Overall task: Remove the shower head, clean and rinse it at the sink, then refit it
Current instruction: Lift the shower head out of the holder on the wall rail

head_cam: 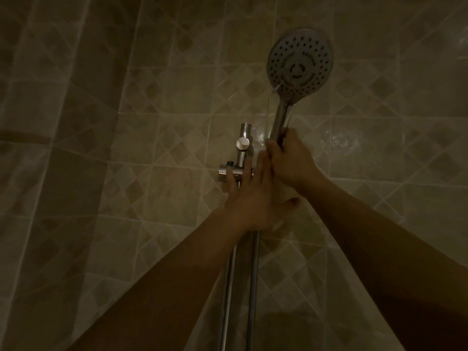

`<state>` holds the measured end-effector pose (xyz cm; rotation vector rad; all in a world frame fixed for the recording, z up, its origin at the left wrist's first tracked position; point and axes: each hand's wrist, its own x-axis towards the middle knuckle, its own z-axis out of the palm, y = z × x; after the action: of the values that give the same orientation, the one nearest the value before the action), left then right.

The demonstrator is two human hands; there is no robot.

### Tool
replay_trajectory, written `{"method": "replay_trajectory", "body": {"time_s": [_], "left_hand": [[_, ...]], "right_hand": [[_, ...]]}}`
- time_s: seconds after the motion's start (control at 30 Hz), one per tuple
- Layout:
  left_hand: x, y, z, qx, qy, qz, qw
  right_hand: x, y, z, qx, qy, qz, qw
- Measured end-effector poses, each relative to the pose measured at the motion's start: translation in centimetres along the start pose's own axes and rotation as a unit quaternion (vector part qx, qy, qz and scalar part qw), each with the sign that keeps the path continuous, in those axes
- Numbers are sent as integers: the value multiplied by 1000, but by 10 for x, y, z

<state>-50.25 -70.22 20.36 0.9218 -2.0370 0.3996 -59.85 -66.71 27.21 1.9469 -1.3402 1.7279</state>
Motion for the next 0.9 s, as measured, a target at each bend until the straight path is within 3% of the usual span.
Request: {"method": "replay_trajectory", "body": {"time_s": [0.13, 0.27, 0.33, 0.6, 0.73, 0.9], "left_hand": [[14, 8, -3, -106, 28, 55, 992], [2, 24, 18, -104, 8, 68, 992], [-15, 32, 29, -193, 4, 83, 978], [-120, 58, 70, -518, -94, -74, 847], [-169, 57, 81, -577, -120, -122, 799], [-233, 50, 57, -572, -196, -179, 776]], "right_hand": [[0, -4, -22, 12, 11, 19, 1000], [-22, 4, -40, -50, 8, 41, 998], [-38, 13, -45, -64, 3, 60, 996], [-130, 30, -44, -75, -28, 142, 987], [-179, 23, -33, -67, -47, 190, 978], [-245, 3, -15, -45, -70, 242, 967]]}}
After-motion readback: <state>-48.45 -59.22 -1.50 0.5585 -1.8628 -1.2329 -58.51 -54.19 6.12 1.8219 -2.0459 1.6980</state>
